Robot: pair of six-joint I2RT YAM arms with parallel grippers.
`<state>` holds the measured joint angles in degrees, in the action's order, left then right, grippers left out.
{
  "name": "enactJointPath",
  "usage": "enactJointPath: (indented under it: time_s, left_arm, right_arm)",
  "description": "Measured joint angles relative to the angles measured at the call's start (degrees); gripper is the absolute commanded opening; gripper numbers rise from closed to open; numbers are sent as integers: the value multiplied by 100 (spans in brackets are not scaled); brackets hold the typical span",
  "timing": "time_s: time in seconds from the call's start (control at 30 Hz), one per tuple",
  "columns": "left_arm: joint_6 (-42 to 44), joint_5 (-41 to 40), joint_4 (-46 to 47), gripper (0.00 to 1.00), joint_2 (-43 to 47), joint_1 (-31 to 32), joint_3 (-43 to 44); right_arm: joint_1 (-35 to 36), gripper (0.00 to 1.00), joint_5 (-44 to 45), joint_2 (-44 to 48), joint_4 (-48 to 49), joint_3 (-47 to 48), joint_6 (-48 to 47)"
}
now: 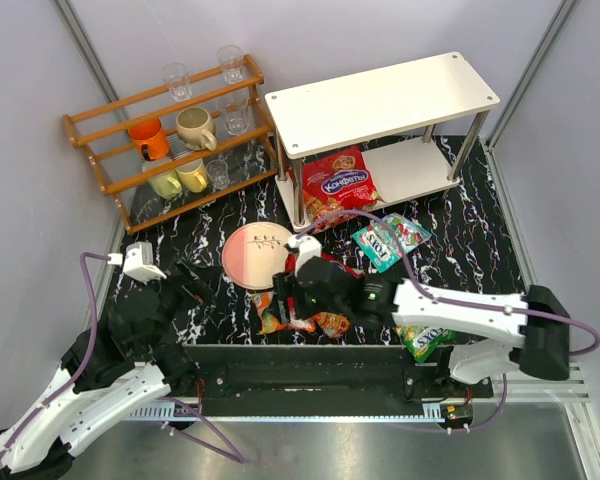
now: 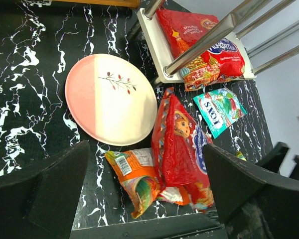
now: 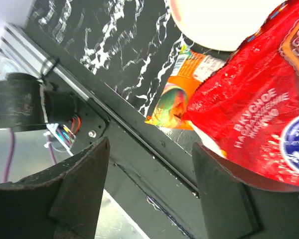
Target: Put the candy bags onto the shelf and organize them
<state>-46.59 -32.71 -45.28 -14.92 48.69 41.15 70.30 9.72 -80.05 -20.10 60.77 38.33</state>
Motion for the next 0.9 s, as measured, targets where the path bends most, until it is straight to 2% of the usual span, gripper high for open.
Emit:
enactJointPath:
  time_s: [0.13, 0.17, 0.27, 0.3, 0.4, 0.63, 0.77, 0.9]
  left_arm:
    - [-2, 20, 2, 99, 63, 0, -2]
    - [-4, 24, 9, 99, 66, 0, -4]
    - [-4, 66, 52, 99, 63, 0, -44]
    - [-4, 87, 59, 99, 55, 0, -59]
    - [-4, 155, 168, 99, 15, 0, -101]
    - [-4, 352, 293, 99, -212, 0, -142]
    - [-7, 426, 308, 99, -247, 0, -142]
    - [-31, 457, 341, 99, -247, 0, -144]
  right_arm:
    - [28, 79, 402, 1038, 190, -520, -4]
    - [2, 75, 627, 1429, 136, -671, -4]
    - [-107, 60, 1283, 2514, -103, -1014, -7]
    - [-166, 47, 1453, 2752, -162, -1099, -15]
    - [-380, 35, 1823, 3169, -251, -1373, -127]
    - [-448, 29, 1768, 2697, 155, -1996, -717]
    - [-448, 28, 1432, 1947, 780, -2264, -763]
    - [-455, 18, 872, 914, 1353, -2562, -621]
